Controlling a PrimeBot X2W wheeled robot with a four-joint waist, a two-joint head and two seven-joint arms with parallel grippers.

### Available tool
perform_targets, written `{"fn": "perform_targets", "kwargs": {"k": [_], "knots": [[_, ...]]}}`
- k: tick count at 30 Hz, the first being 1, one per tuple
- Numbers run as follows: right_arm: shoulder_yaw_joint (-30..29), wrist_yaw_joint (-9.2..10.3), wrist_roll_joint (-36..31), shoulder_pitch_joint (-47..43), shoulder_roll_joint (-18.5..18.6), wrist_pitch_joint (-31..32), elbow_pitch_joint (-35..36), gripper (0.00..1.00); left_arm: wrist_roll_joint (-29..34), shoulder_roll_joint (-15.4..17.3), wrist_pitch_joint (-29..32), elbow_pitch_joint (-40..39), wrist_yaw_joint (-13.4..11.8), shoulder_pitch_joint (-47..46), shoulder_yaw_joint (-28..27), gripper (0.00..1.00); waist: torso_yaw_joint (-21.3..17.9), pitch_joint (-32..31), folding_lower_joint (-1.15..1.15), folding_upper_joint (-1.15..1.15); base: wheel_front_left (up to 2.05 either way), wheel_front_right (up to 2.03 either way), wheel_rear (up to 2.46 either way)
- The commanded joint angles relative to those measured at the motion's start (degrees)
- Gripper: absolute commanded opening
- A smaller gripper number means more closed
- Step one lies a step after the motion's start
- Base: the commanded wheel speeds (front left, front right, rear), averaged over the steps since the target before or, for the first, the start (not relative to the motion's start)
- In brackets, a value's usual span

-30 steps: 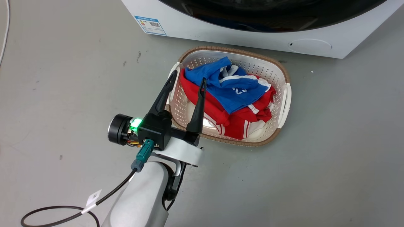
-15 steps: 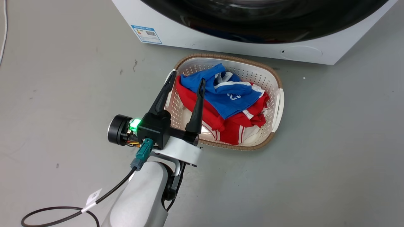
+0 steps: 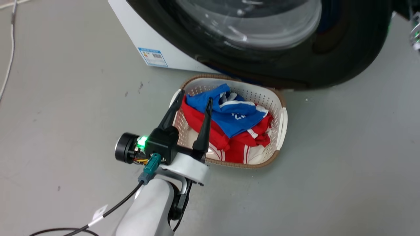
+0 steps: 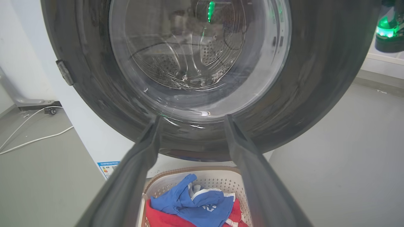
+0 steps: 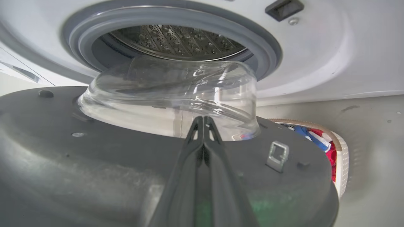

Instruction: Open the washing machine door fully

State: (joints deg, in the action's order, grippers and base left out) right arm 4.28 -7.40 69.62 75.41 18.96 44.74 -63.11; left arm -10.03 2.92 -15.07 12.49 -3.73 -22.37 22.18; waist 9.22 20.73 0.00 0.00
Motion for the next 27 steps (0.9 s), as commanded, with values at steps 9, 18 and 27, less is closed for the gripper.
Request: {"fn": "perform_targets", "kwargs": {"k": [9, 18, 27], "knots": [[1.38, -0.15, 1.41, -9.76, -2.74, 4.98, 6.26, 0.00, 0.28, -0.02, -0.15, 2.02, 1.70, 4.54, -0.14, 1.00, 0.16, -7.03, 0.00, 0.00, 0.00, 0.00, 0.00], [2.07, -0.15, 2.92, -20.31, -6.27, 9.09, 13.89, 0.00, 0.88, -0.03, -0.15, 3.14, 3.01, 8.59, -2.22, 1.00, 1.14, -11.85, 0.00, 0.00, 0.00, 0.00, 0.00], [2.02, -0.15, 3.43, -29.02, -9.73, 12.37, 21.30, 0.00, 1.07, -0.02, -0.15, 3.01, 3.72, 10.53, -2.97, 1.00, 2.96, -13.66, 0.00, 0.00, 0.00, 0.00, 0.00]]}}
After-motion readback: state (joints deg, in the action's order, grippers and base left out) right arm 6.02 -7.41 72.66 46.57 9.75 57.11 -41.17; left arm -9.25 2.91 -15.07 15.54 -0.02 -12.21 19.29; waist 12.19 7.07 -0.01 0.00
